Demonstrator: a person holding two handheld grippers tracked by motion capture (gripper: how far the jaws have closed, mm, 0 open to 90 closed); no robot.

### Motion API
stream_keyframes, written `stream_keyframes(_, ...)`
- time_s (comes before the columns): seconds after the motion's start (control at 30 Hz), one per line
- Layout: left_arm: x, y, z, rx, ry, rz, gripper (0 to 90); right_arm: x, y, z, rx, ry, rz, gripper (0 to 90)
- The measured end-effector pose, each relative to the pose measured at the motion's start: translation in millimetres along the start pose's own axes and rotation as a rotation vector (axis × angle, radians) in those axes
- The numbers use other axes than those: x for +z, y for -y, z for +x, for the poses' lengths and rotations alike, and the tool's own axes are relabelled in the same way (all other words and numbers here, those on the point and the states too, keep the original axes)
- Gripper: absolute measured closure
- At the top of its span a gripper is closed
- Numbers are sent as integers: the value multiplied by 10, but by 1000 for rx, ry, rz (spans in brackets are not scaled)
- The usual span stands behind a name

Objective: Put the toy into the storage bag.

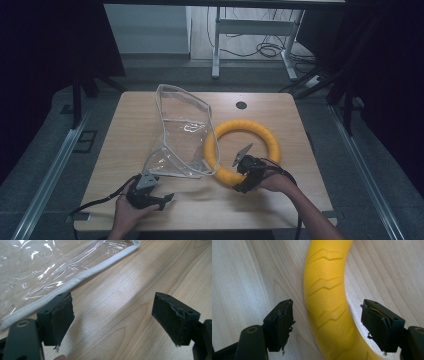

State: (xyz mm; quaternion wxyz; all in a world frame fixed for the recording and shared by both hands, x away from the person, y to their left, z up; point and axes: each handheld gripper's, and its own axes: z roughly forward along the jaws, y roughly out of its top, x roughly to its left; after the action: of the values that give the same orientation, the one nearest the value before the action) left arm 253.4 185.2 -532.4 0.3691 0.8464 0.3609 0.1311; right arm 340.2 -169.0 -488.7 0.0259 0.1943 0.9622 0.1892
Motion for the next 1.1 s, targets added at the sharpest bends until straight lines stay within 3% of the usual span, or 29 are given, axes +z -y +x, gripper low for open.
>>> stream_keyframes(0.17,1,1,-1,0,0,0,175,98,-70,20,-41,-10,53,278)
stream_keyframes(0.5,1,0,-2,-3,-2,0,175,188,-127,36,-75,-1,109,305)
stream_keyframes(0.67,5,1,-2,-1,-1,1,175,221,-129,45,-92,11,129,364)
stream_keyframes(0.83,1,-1,-3,-4,0,-1,175,227,-129,19,-85,-12,128,383)
stream_keyframes(0.9,3,0,-4,-4,0,-1,175,217,-129,-7,-90,-5,125,448)
stream_keyframes(1.1,6,1,-4,-1,1,1,175,223,-201,-23,-134,-15,182,480)
